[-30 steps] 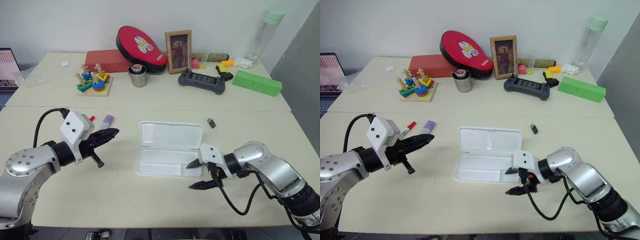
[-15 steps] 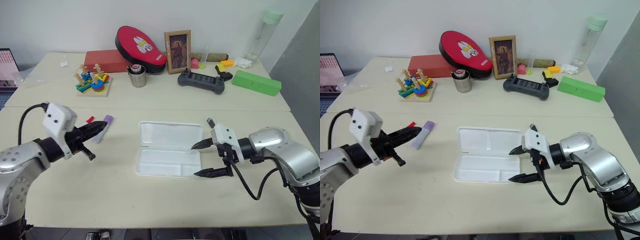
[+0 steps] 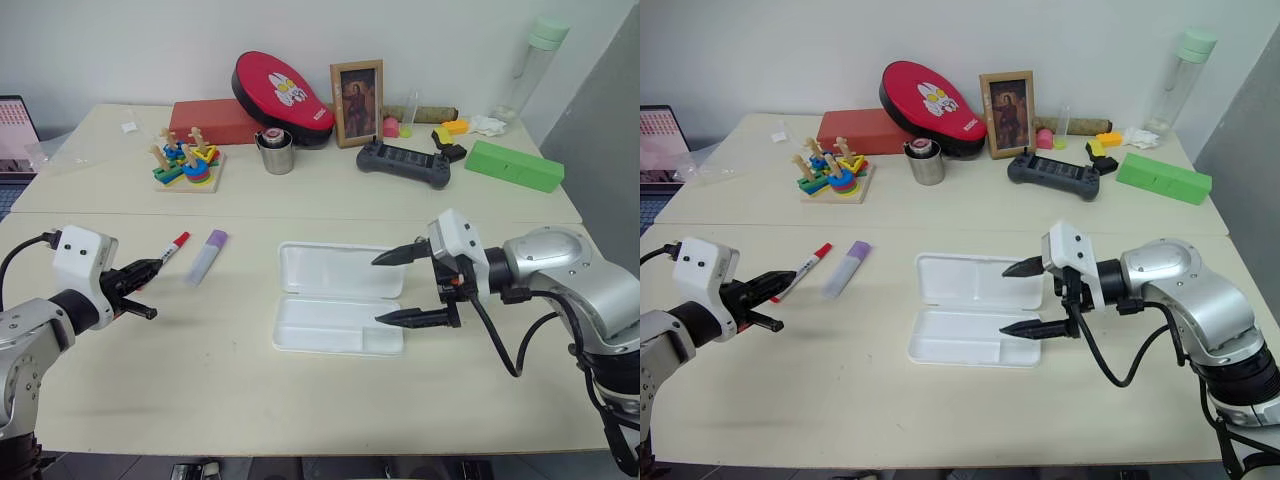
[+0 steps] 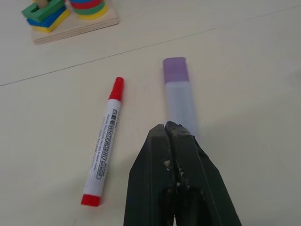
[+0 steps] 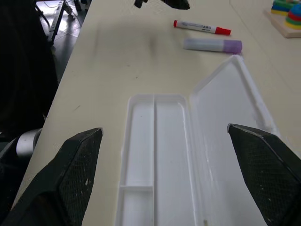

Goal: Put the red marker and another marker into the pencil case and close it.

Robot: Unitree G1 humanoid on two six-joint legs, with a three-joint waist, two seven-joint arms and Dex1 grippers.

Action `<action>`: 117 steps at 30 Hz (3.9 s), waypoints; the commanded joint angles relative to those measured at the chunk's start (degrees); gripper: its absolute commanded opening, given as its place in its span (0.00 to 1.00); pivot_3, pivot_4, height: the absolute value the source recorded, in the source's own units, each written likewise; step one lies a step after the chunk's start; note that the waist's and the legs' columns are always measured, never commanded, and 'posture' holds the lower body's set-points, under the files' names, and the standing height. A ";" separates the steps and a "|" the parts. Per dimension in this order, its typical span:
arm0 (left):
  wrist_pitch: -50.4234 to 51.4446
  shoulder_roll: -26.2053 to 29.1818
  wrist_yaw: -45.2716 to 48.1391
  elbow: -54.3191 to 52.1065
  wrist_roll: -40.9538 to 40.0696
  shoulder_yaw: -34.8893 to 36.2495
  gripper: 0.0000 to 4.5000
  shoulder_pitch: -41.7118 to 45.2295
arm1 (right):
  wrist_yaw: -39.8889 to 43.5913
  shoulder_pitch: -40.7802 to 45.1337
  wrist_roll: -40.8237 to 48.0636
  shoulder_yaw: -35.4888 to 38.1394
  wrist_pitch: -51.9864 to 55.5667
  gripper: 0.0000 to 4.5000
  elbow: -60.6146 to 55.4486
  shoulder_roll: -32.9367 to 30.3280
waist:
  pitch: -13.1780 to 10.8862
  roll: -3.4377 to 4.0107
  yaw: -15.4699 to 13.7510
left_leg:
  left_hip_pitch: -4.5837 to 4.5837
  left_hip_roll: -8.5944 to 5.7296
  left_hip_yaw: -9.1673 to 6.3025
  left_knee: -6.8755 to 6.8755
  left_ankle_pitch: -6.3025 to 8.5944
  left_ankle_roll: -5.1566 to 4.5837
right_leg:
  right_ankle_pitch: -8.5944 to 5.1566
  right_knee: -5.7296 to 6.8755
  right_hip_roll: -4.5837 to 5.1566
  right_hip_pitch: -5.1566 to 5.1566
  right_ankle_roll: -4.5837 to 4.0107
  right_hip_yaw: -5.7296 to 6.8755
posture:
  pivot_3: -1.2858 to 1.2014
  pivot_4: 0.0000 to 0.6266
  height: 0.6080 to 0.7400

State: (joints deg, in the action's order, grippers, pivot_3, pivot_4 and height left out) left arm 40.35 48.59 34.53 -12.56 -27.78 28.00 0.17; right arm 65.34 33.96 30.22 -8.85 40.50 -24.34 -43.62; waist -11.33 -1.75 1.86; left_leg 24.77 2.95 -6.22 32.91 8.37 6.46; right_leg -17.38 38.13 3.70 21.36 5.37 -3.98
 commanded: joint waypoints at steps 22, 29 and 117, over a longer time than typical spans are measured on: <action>0.92 3.48 0.56 6.18 5.48 -1.55 0.53 4.21 | -2.91 2.07 0.38 0.43 -1.09 1.00 -2.34 0.95 | 0.00 0.00 0.02 | 0.00 0.00 0.00 -0.02 0.00 0.00 | 0.00 0.03 0.00 0.02 0.00 0.01 | 0.52 0.24 1.00; -1.91 5.72 4.75 15.23 6.74 -4.87 0.68 10.31 | -2.57 3.18 1.38 1.37 -0.97 1.00 -1.76 0.59 | 0.00 0.00 0.05 | 0.00 0.00 -0.01 -0.02 0.00 0.00 | 0.00 0.06 0.00 0.03 0.00 0.02 | 0.52 0.24 1.00; 0.62 2.61 31.15 -4.81 0.44 -29.38 0.09 34.02 | 1.38 -2.26 -6.84 0.58 -10.66 1.00 -2.67 -8.52 | -0.08 -0.11 0.00 | 0.04 -0.01 -0.03 0.10 -0.04 0.01 | -0.11 0.78 -0.02 0.27 -0.01 0.00 | 0.52 0.24 1.00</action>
State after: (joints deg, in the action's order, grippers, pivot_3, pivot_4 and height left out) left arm 42.78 52.14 65.75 -16.31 -27.88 1.02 34.40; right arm 66.24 31.84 23.84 -8.63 31.48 -26.45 -51.65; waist -11.40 -1.86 1.86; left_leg 24.78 2.94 -6.24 33.03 8.33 6.47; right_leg -17.51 38.91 3.67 21.62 5.39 -3.99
